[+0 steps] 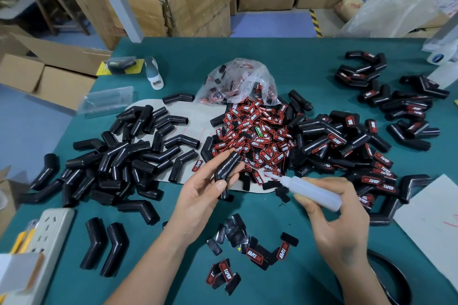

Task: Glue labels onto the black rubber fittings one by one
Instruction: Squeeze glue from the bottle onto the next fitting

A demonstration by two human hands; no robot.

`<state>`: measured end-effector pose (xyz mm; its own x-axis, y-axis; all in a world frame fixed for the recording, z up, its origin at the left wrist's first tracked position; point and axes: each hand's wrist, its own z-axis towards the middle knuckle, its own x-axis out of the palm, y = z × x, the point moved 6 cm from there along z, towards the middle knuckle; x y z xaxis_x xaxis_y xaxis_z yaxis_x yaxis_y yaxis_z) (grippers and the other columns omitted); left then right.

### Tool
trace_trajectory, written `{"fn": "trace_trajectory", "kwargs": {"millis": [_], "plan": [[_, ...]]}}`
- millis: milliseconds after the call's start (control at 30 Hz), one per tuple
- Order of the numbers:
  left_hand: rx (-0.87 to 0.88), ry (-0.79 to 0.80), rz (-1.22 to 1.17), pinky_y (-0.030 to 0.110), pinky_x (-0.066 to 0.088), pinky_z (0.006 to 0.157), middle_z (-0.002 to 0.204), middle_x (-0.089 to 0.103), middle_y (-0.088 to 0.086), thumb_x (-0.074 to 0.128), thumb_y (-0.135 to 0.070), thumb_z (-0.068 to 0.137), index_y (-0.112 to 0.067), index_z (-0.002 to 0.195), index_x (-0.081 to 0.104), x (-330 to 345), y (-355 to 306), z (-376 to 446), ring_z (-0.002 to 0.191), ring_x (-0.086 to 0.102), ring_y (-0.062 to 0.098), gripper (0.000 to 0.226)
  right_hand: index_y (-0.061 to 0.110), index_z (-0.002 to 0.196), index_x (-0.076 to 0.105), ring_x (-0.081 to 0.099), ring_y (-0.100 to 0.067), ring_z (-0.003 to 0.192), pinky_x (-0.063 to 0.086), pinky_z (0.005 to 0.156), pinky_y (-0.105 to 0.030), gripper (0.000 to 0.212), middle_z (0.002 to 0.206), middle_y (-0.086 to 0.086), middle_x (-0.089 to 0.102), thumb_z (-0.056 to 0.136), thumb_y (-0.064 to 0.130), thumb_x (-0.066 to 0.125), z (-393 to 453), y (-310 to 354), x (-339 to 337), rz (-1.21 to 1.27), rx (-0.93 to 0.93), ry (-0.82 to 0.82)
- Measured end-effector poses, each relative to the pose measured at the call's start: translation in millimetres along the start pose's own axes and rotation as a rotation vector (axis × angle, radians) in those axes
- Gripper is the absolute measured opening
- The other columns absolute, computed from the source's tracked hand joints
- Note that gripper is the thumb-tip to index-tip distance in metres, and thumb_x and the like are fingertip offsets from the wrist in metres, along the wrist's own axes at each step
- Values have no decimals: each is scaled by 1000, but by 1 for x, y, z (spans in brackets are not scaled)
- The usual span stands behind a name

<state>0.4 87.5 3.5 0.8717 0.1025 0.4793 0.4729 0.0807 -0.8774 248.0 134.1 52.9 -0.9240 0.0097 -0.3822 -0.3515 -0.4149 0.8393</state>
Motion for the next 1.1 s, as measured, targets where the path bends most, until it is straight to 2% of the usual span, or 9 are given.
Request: {"fn": "trace_trajectory", "kwargs": {"millis": [200, 433, 600, 767, 833, 1000, 1100], "plan": [[-3, -3, 6, 35, 44, 115, 156, 52, 19, 55, 2, 104, -11, 154, 52, -1, 0, 0, 145, 48, 41, 51, 57, 114, 57, 64, 0, 103, 45, 86, -10, 32, 112, 29, 66, 89, 42, 70, -2, 1, 2, -6, -32, 41], [-1, -7, 39, 36, 44, 115, 155, 53, 20, 54, 5, 104, -7, 154, 50, -1, 0, 0, 145, 49, 40, 51, 56, 114, 56, 63, 4, 104, 43, 87, -8, 34, 114, 35, 62, 89, 38, 69, -1, 3, 2, -19, -57, 29], [5, -13, 48, 36, 45, 115, 153, 56, 17, 48, 8, 101, -7, 152, 52, 0, -1, 0, 143, 51, 40, 54, 41, 114, 60, 63, 4, 105, 42, 89, -9, 27, 114, 31, 64, 90, 37, 70, -2, 1, 4, -10, -66, 32], [1, -16, 69, 35, 45, 114, 152, 56, 18, 48, 9, 100, 1, 154, 43, 1, -1, 0, 143, 52, 38, 54, 43, 109, 60, 63, 4, 104, 42, 89, -9, 23, 115, 32, 63, 90, 36, 69, -1, 0, 3, -14, -68, 26], [-1, -15, 69, 35, 45, 115, 153, 56, 18, 48, 9, 100, 0, 154, 43, 1, -1, 0, 144, 51, 38, 55, 39, 110, 61, 63, 3, 104, 43, 89, -10, 22, 115, 32, 63, 90, 36, 70, -2, 1, 5, -12, -73, 42], [0, -17, 71, 35, 45, 114, 153, 56, 18, 49, 9, 101, -2, 154, 46, 0, -1, 0, 143, 51, 39, 54, 45, 112, 59, 61, 7, 105, 42, 89, -8, 26, 116, 36, 61, 90, 36, 68, 0, 3, 3, -20, -78, 29], [-6, -17, 72, 35, 45, 115, 153, 55, 20, 48, 10, 101, -2, 154, 45, 0, 1, 0, 144, 51, 39, 55, 43, 116, 58, 61, 7, 105, 42, 89, -8, 29, 116, 36, 61, 90, 36, 68, 0, 4, 3, -17, -73, 33]]}}
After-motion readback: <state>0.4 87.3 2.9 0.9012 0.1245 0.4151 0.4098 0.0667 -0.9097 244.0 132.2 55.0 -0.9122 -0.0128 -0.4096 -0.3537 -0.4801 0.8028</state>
